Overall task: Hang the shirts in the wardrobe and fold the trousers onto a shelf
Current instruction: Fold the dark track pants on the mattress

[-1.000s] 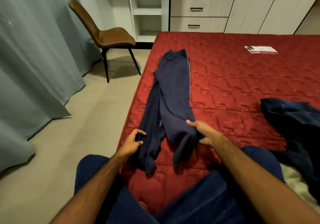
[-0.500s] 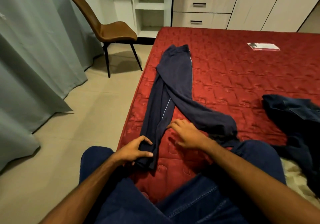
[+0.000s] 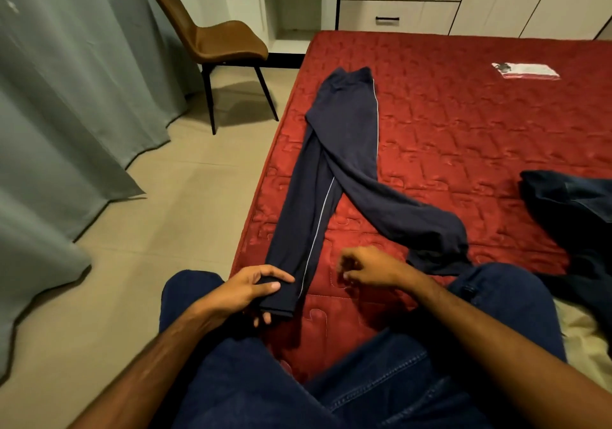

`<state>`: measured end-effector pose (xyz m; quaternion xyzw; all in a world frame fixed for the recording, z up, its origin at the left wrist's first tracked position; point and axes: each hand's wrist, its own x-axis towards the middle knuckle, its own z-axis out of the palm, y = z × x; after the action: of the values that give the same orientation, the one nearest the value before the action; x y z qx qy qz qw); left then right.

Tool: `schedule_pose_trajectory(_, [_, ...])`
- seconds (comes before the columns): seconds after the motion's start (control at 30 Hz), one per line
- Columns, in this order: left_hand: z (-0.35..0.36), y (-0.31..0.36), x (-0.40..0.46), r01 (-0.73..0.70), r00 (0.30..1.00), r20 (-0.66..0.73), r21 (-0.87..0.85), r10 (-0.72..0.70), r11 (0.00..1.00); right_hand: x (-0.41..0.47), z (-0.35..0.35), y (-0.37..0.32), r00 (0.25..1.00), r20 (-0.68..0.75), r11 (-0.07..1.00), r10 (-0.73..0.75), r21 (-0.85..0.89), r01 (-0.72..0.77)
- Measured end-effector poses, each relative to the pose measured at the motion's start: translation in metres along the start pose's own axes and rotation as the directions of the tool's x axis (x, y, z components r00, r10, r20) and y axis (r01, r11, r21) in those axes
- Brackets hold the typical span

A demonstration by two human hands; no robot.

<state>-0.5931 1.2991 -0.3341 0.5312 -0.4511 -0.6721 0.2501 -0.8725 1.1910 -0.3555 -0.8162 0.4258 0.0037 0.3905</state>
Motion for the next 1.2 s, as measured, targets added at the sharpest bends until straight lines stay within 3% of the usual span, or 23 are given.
schedule_pose_trajectory(0.03, [0.003, 0.002, 0.000, -0.023, 1.000, 0.011, -0.022, 0.023, 0.999, -0.002, 0.010, 0.000, 0.993, -0.038, 0.969, 0.112, 0.225, -0.101])
schedule_pose_trajectory(0.1, [0.008, 0.006, -0.001, -0.081, 0.996, 0.014, -0.098, 0.083, 0.992, -0.002, 0.030, -0.012, 0.963, 0.025, 0.723, 0.267, 0.655, -0.217])
schedule_pose_trajectory(0.2, [0.013, 0.012, -0.004, -0.131, 0.991, -0.004, -0.233, 0.133, 0.964, 0.004, 0.049, -0.041, 0.944, 0.194, 0.377, 0.268, 0.880, -0.288])
schedule_pose_trajectory(0.3, [0.013, 0.012, -0.008, -0.129, 0.992, -0.013, -0.171, 0.128, 0.977, 0.007, 0.053, -0.059, 0.957, 0.082, 0.103, 0.278, 0.988, -0.115])
schedule_pose_trajectory(0.33, [0.012, 0.011, -0.008, -0.113, 0.994, -0.018, -0.107, 0.112, 0.988, 0.006, 0.052, -0.060, 0.943, 0.013, 0.115, 0.332, 0.992, -0.054])
schedule_pose_trajectory(0.4, [0.011, 0.008, -0.007, -0.061, 0.998, -0.032, -0.002, 0.061, 0.998, 0.001, 0.051, -0.055, 0.880, -0.122, 0.324, 0.458, 0.945, -0.038])
schedule_pose_trajectory(0.47, [0.010, 0.002, -0.003, -0.039, 0.999, -0.030, 0.081, 0.042, 0.996, -0.005, 0.056, -0.046, 0.857, -0.183, 0.505, 0.482, 0.857, -0.100])
schedule_pose_trajectory(0.53, [0.008, -0.008, 0.003, -0.013, 1.000, -0.013, 0.239, 0.016, 0.971, -0.009, 0.065, -0.041, 0.866, -0.142, 0.593, 0.479, 0.780, -0.200])
schedule_pose_trajectory(0.67, [0.014, -0.018, 0.015, 0.148, 0.978, 0.063, 0.465, -0.199, 0.873, -0.007, 0.083, -0.032, 0.860, -0.104, 0.724, 0.500, 0.594, -0.350])
schedule_pose_trajectory(0.73, [0.014, -0.009, 0.013, 0.175, 0.954, 0.119, 0.526, -0.275, 0.833, -0.006, 0.081, -0.029, 0.875, -0.149, 0.846, 0.461, 0.372, -0.383])
schedule_pose_trajectory(0.8, [0.006, 0.005, 0.014, 0.136, 0.960, 0.075, 0.715, -0.268, 0.686, -0.008, 0.063, -0.022, 0.915, -0.115, 0.918, 0.387, 0.139, -0.370])
schedule_pose_trajectory(0.87, [-0.002, 0.017, 0.021, 0.070, 0.997, -0.053, 0.929, -0.057, 0.362, -0.014, 0.033, -0.013, 0.920, -0.146, 0.931, 0.364, 0.067, -0.358])
schedule_pose_trajectory(0.9, [-0.003, 0.020, 0.029, 0.057, 0.991, -0.092, 0.946, 0.094, 0.319, -0.017, 0.018, -0.006, 0.897, -0.216, 0.920, 0.386, 0.012, -0.393])
schedule_pose_trajectory(0.97, [0.007, 0.029, 0.050, -0.095, 0.952, -0.077, 0.846, 0.297, 0.524, -0.023, -0.012, 0.011, 0.838, -0.376, 0.846, 0.397, -0.204, -0.492])
schedule_pose_trajectory(1.03, [0.018, 0.031, 0.082, -0.210, 0.935, -0.030, 0.755, 0.353, 0.621, -0.029, -0.031, 0.024, 0.778, -0.440, 0.715, 0.449, -0.345, -0.608])
schedule_pose_trajectory(1.13, [0.027, 0.019, 0.128, -0.147, 0.961, -0.023, 0.799, 0.274, 0.583, -0.032, -0.040, 0.042, 0.693, -0.376, 0.647, 0.615, -0.262, -0.716])
schedule_pose_trajectory(1.2, [0.029, 0.006, 0.144, -0.074, 0.967, -0.059, 0.864, 0.246, 0.498, -0.031, -0.040, 0.048, 0.712, -0.329, 0.663, 0.620, -0.265, -0.700])
